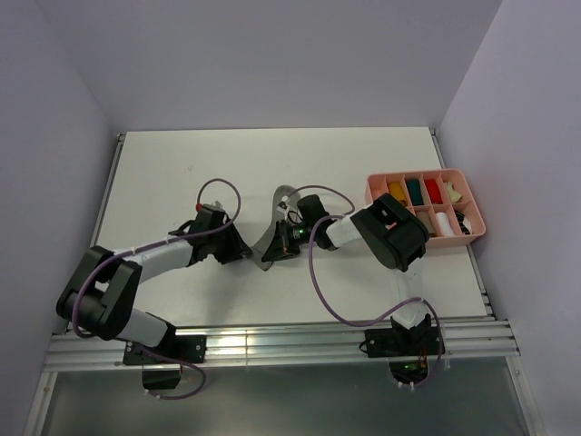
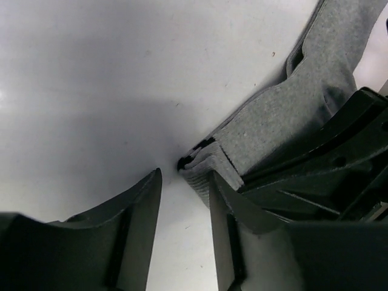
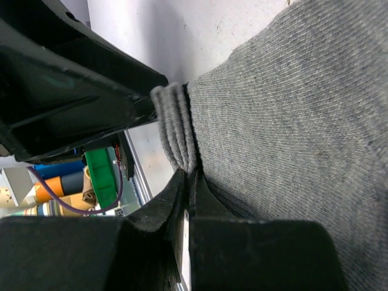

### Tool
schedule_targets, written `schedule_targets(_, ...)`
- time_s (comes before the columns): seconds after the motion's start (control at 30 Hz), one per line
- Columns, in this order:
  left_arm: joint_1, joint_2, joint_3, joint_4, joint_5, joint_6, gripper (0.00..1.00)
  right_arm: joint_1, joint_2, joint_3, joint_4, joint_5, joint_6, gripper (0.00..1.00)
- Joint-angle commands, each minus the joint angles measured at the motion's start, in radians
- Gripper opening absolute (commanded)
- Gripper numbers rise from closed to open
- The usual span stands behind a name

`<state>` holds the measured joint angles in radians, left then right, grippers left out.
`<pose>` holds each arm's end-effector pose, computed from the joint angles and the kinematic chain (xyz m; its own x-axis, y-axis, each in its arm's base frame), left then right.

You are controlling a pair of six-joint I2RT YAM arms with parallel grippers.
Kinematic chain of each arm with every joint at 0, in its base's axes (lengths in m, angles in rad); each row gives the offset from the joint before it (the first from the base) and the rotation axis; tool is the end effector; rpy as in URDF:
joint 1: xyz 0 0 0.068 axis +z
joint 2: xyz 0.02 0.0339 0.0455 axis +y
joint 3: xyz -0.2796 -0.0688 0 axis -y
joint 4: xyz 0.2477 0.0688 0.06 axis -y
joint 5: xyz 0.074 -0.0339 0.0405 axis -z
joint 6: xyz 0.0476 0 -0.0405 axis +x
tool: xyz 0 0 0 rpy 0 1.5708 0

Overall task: Roll the socks
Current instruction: Roll the sock at the center of the board.

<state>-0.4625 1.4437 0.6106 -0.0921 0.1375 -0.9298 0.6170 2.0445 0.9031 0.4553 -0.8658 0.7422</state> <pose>0.2373 -0.1256 0.1511 -0.8409 -0.4679 -0.2720 -0.2645 0.7938 -0.5477 0.2941 0.2531 0.0957 -0.9591 -0.1433 -0.2441 -0.2813 0.3860 0.8786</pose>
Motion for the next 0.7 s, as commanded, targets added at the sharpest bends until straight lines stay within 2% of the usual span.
schedule_targets(0.0, -0.011, 0.064, 0.005, -0.023, -0.068, 0.029, 0.43, -0.003, 0.023, 0.011, -0.058, 0.054, -0.041, 0.00)
schedule_targets(0.2, -0.050, 0.161, 0.040, -0.078, -0.113, 0.037, 0.33, -0.003, 0.002, 0.025, -0.099, 0.073, -0.069, 0.03)
schedule_targets(0.3, -0.076, 0.201, 0.052, -0.110, -0.127, 0.028, 0.27, 0.000, -0.029, 0.037, -0.144, 0.100, -0.101, 0.13)
schedule_targets(0.33, -0.087, 0.208, 0.055, -0.119, -0.131, 0.025, 0.26, 0.000, -0.053, 0.042, -0.161, 0.111, -0.115, 0.20)
schedule_targets(0.4, -0.096, 0.231, 0.066, -0.152, -0.133, 0.020, 0.23, 0.004, -0.089, 0.045, -0.206, 0.142, -0.158, 0.26)
schedule_targets(0.43, -0.100, 0.237, 0.072, -0.162, -0.133, 0.019, 0.22, 0.010, -0.136, 0.043, -0.223, 0.189, -0.174, 0.32)
schedule_targets(0.5, -0.103, 0.253, 0.090, -0.182, -0.167, 0.028, 0.21, 0.021, -0.188, 0.043, -0.285, 0.247, -0.236, 0.36)
schedule_targets(0.6, -0.105, 0.267, 0.126, -0.213, -0.180, 0.040, 0.21, 0.053, -0.338, 0.019, -0.343, 0.428, -0.332, 0.42)
schedule_targets(0.67, -0.108, 0.271, 0.153, -0.233, -0.185, 0.051, 0.21, 0.101, -0.400, -0.006, -0.354, 0.609, -0.408, 0.43)
